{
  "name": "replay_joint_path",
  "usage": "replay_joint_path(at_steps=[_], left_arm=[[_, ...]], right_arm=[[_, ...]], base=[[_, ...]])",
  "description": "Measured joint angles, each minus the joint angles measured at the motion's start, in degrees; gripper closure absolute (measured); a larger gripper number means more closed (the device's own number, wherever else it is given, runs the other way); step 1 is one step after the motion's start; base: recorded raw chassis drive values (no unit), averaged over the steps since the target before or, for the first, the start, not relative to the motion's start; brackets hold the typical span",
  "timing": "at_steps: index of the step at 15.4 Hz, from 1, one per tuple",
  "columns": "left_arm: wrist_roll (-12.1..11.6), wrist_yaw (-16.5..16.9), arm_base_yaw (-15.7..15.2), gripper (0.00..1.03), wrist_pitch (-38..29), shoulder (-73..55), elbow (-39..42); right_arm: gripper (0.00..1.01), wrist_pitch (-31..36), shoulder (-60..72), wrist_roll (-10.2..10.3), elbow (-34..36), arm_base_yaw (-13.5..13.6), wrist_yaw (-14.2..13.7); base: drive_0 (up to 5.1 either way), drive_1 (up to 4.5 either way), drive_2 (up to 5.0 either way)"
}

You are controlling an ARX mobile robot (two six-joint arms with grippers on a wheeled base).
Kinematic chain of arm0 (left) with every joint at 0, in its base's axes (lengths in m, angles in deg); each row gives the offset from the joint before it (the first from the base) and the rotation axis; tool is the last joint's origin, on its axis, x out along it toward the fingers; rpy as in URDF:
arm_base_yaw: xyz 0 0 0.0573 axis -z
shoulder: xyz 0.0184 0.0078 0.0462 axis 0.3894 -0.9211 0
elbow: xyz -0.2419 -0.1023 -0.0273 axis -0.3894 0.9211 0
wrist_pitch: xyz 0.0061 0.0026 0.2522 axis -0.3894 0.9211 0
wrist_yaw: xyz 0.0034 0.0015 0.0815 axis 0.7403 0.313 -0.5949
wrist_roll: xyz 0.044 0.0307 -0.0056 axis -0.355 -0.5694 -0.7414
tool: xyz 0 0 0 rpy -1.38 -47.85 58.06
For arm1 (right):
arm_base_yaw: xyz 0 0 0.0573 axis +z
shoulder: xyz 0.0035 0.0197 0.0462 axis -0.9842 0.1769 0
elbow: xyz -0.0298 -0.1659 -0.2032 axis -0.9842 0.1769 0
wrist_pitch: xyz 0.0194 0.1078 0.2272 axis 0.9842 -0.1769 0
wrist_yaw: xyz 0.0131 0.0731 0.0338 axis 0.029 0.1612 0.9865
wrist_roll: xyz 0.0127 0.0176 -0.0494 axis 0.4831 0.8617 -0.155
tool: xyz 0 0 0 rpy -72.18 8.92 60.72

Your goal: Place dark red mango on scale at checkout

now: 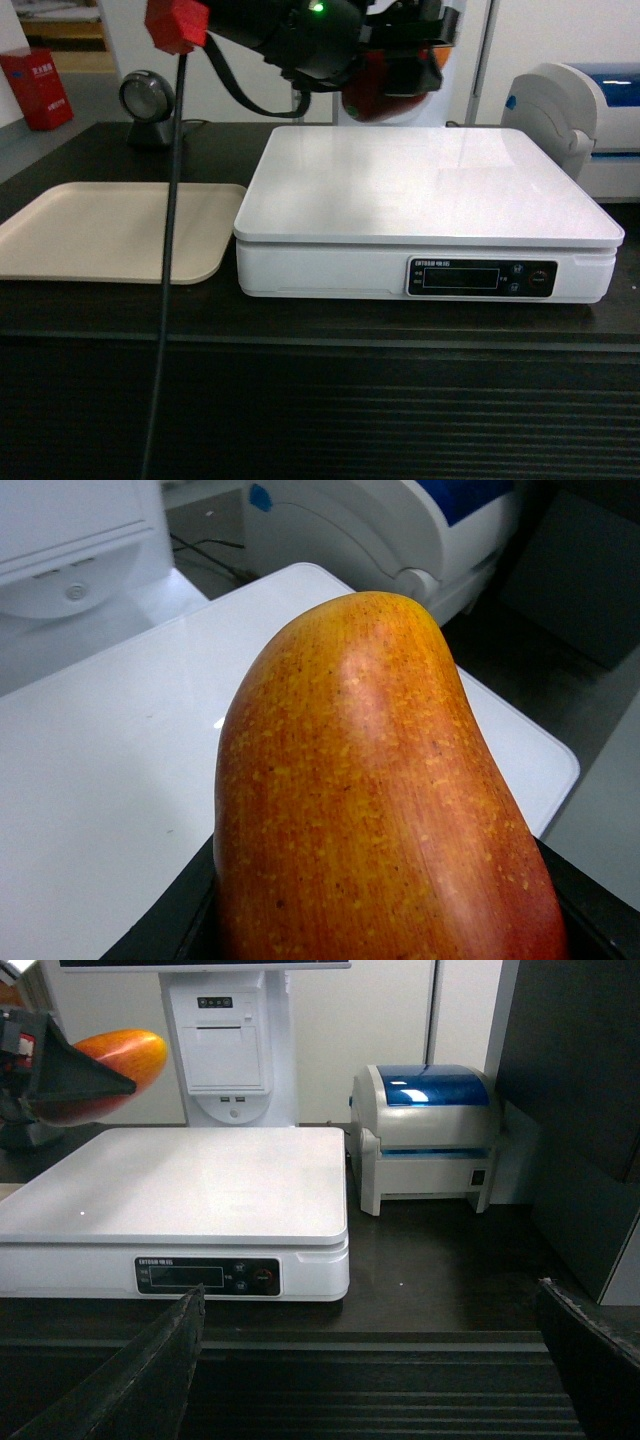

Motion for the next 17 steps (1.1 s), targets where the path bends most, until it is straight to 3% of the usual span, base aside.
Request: replay_joint_path(at_steps=[4, 9, 12, 14, 17], left_arm=[[1.9, -2.0, 4.8, 0.41, 3.1, -4.3, -7.2], [12.9, -7.9, 7.2, 0.41, 13.6, -16.2, -21.6], [22.8, -14.0, 7.8, 0.42, 22.6, -24.7, -35.5], [26.2, -18.1, 8.5, 0.42, 25.9, -26.6, -41.4], [28.1, -23.8, 8.9, 0.42, 30.4, -29.2, -46.4]], right_arm=[[0.03, 0.0, 0.0, 0.0, 0.0, 0.0, 0.0], [0.03, 0.0, 0.0, 0.0, 0.0, 0.0, 0.0], [0.03, 0.0, 0.0, 0.0, 0.0, 0.0, 0.0], [0.03, 0.0, 0.0, 0.0, 0.0, 0.0, 0.0], [0.03, 0.0, 0.0, 0.0, 0.0, 0.0, 0.0]], base=[[0.0, 0.0, 0.0], [0.0, 0.0, 0.0], [0.0, 0.0, 0.0], [0.0, 0.0, 0.0], [0.0, 0.0, 0.0]])
